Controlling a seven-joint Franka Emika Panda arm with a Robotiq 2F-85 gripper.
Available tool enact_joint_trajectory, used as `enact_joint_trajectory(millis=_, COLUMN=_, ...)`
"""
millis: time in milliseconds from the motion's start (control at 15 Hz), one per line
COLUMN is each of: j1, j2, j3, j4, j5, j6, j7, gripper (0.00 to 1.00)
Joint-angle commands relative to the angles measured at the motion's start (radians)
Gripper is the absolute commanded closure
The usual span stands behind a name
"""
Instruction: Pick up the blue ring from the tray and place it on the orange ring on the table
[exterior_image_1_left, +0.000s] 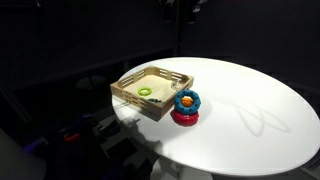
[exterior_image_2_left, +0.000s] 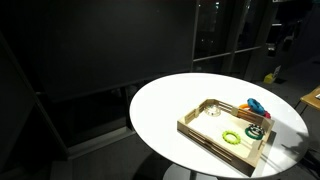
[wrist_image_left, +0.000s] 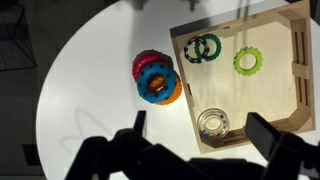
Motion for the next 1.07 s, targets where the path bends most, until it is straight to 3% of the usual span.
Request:
enact_joint_trajectory(millis=0, j1=-0.015, j2=-0.108, j3=0.012, j4=-0.042, j5=0.014, j6=-0.027, j7=0.005, gripper=0.00)
enact_joint_trajectory(millis=400, j1=-0.013, j2=-0.189, j3=0.009, j4=-0.068, j5=0.023, j6=-0.041, j7=-0.006, gripper=0.00)
enact_joint_trajectory(millis=1000, j1=-0.015, j2=-0.172, j3=0.013, j4=-0.071, j5=0.023, j6=-0.026, j7=-0.005, gripper=0.00)
